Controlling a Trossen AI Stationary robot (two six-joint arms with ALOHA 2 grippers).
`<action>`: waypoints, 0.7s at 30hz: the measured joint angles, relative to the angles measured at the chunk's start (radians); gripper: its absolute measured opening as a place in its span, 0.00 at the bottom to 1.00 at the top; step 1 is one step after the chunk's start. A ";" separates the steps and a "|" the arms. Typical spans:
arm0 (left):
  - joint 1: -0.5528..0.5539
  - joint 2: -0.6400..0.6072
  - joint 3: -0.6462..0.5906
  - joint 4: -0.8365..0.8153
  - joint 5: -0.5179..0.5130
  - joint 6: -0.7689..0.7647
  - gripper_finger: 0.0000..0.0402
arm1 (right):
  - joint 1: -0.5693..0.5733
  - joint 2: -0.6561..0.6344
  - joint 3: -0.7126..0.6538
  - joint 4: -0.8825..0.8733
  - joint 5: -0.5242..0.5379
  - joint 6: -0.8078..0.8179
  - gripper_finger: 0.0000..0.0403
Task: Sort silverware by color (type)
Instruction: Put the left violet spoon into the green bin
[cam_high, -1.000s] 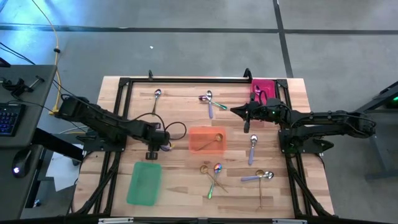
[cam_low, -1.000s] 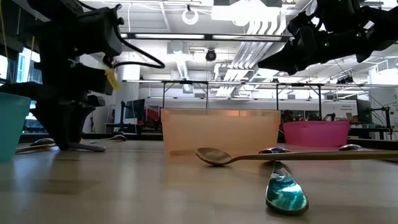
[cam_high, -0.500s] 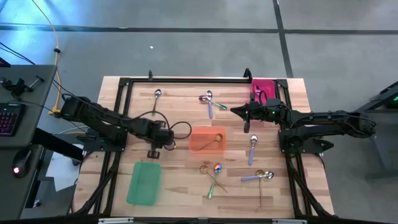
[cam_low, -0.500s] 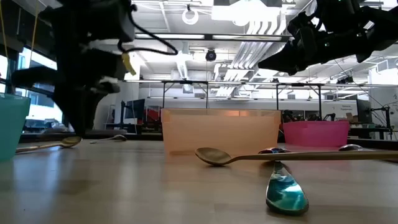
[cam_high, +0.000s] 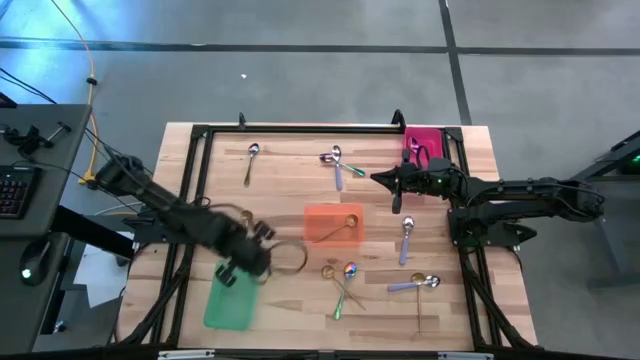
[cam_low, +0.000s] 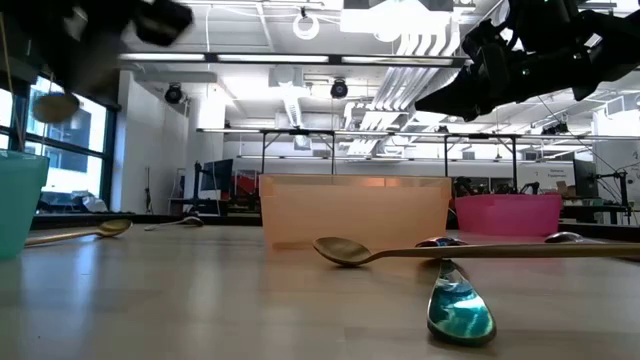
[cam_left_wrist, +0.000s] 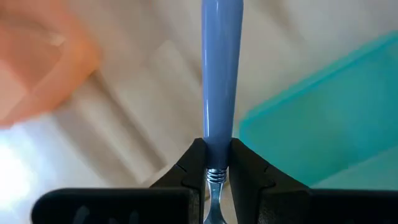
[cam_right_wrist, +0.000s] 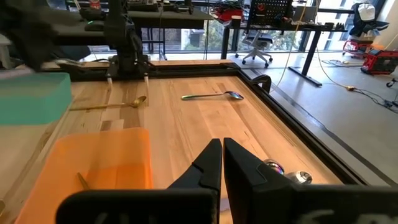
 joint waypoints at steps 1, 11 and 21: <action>-0.037 0.002 0.009 -0.008 0.000 -0.021 0.08 | 0.000 0.000 0.000 -0.003 0.000 -0.001 0.00; -0.307 0.155 0.100 -0.106 -0.078 -0.079 0.08 | 0.000 0.000 0.000 -0.004 -0.005 0.019 0.00; -0.389 0.271 0.122 -0.146 -0.057 0.032 0.08 | 0.038 0.000 0.000 -0.022 0.015 0.059 0.00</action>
